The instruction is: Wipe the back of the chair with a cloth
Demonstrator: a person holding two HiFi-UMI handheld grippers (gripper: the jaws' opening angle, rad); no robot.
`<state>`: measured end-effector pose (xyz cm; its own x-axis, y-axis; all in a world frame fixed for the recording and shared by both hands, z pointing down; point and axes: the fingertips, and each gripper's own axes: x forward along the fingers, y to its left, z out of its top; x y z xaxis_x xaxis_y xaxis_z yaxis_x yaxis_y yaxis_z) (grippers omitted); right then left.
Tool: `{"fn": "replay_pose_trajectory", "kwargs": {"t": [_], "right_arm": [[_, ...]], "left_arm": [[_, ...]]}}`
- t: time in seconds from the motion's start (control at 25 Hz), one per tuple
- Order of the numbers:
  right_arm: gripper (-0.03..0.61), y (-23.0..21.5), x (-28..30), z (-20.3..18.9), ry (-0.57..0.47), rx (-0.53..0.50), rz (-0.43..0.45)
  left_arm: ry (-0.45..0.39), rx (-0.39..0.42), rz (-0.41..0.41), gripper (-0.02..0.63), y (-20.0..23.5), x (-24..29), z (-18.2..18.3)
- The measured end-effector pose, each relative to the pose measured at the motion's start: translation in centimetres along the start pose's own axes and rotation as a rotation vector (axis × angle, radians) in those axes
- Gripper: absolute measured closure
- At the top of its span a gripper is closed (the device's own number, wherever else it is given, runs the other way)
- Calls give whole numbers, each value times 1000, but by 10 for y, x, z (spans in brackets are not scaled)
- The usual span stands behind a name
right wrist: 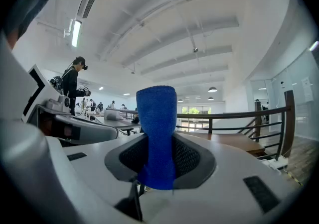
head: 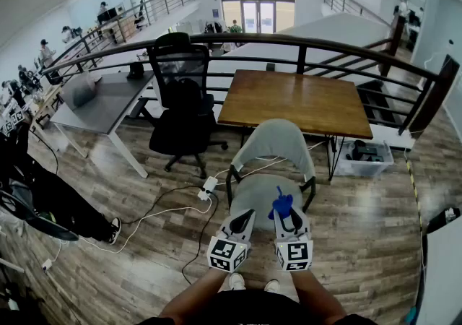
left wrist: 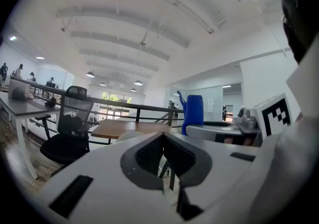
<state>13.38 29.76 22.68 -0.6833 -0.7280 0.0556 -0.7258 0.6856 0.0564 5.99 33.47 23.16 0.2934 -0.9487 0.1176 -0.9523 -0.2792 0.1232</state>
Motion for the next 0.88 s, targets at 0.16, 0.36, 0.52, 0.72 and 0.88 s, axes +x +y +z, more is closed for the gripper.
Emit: {"fn": "replay_pose_trajectory", "kwargs": {"t": [0.16, 0.36, 0.52, 0.72, 0.88], "right_arm": [[445, 16, 10, -1, 0, -3, 6], [445, 29, 20, 2, -4, -4, 0], [443, 35, 24, 7, -10, -6, -18], [443, 40, 26, 8, -18, 14, -42], [443, 42, 32, 5, -21, 23, -41]], "left_arm": [[-4, 8, -22, 611, 9, -4, 0], [0, -2, -32, 611, 22, -8, -3], [-5, -8, -38, 611, 31, -14, -1], [-11, -16, -30, 611, 47, -22, 1], [-2, -32, -24, 611, 57, -20, -7]]}}
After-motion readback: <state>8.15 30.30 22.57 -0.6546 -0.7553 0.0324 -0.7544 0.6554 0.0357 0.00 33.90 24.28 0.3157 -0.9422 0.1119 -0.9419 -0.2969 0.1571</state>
